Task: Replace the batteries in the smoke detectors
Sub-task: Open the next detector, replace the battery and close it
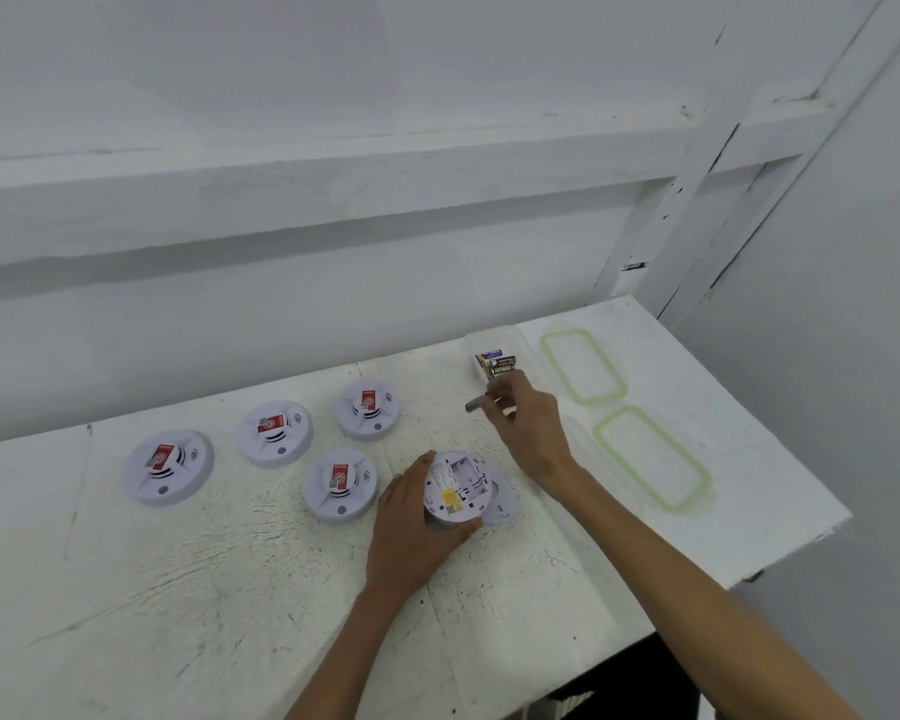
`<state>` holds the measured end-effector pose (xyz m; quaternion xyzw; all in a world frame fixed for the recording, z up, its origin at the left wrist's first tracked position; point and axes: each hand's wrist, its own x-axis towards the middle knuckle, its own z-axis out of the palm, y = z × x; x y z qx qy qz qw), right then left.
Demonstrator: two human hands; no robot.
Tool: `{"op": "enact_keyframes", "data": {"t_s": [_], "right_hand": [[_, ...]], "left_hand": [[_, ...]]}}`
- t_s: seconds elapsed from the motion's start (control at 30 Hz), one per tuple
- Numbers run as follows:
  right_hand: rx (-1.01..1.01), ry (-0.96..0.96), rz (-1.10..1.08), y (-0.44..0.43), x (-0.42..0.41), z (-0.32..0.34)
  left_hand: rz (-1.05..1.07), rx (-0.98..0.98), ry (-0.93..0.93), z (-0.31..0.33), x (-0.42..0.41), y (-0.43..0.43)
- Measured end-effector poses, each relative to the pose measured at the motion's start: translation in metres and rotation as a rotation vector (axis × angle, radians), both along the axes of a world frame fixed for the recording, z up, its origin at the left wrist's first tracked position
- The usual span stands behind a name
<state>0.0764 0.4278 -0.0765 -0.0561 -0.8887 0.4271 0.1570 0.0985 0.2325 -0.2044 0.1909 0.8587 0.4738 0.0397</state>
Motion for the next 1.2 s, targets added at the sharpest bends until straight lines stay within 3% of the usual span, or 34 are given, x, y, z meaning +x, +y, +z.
{"op": "enact_keyframes", "data": {"t_s": [0.43, 0.57, 0.67, 0.9, 1.2], "right_hand": [[0.366, -0.082, 0.172, -0.014, 0.03, -0.025], [0.428, -0.061, 0.206, -0.015, 0.033, -0.036], [0.465, -0.009, 0.193, -0.017, 0.034, -0.045], [0.524, -0.019, 0.19, -0.016, 0.038, -0.06], [0.671, -0.076, 0.229, -0.023, 0.041, -0.059]], "left_hand": [[0.052, 0.032, 0.03, -0.005, 0.002, 0.007], [0.106, 0.031, -0.037, -0.038, -0.007, 0.013], [0.128, 0.012, -0.008, -0.1, -0.023, 0.019], [0.017, -0.073, 0.023, 0.002, 0.005, 0.003], [0.06, -0.04, -0.047, -0.018, 0.003, 0.008]]}}
